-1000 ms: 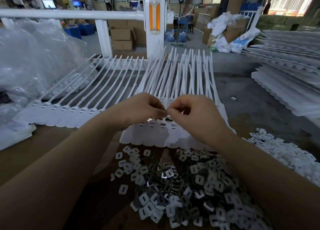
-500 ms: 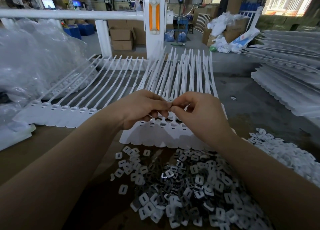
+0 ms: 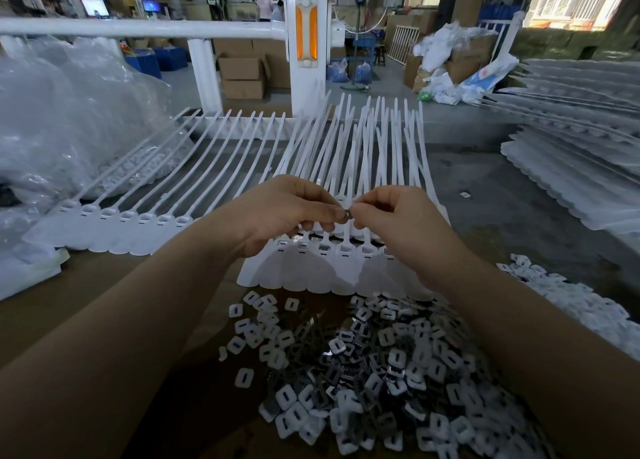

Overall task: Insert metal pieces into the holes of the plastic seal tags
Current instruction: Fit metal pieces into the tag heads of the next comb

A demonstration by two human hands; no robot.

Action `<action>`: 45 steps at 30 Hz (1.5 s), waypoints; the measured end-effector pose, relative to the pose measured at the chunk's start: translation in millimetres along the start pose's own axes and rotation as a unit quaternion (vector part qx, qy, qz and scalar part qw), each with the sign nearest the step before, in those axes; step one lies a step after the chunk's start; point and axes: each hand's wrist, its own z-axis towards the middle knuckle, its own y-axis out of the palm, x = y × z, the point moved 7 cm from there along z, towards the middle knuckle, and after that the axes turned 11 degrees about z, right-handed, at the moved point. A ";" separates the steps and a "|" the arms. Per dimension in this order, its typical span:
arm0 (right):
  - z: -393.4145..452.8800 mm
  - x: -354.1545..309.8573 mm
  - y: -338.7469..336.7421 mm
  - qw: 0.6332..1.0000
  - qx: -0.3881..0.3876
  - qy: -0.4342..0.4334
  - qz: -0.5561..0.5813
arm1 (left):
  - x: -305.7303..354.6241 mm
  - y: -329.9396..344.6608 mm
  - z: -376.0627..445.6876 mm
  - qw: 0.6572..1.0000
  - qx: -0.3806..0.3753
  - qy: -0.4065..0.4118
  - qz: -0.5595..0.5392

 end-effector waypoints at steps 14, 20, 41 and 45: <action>-1.1 1.3 1.5 1.000 -0.021 0.013 0.016 | 2.8 -0.3 1.8 0.998 0.028 0.017 0.047; 2.6 6.7 -6.5 0.999 0.022 0.032 0.010 | 5.2 14.1 3.7 0.988 0.004 0.032 0.148; 6.1 17.8 -6.2 0.998 0.035 0.044 0.011 | -0.3 29.0 12.9 0.959 0.014 0.046 0.278; 4.0 16.6 -6.0 0.998 0.032 0.047 0.009 | -0.6 27.7 12.3 0.962 0.043 0.037 0.268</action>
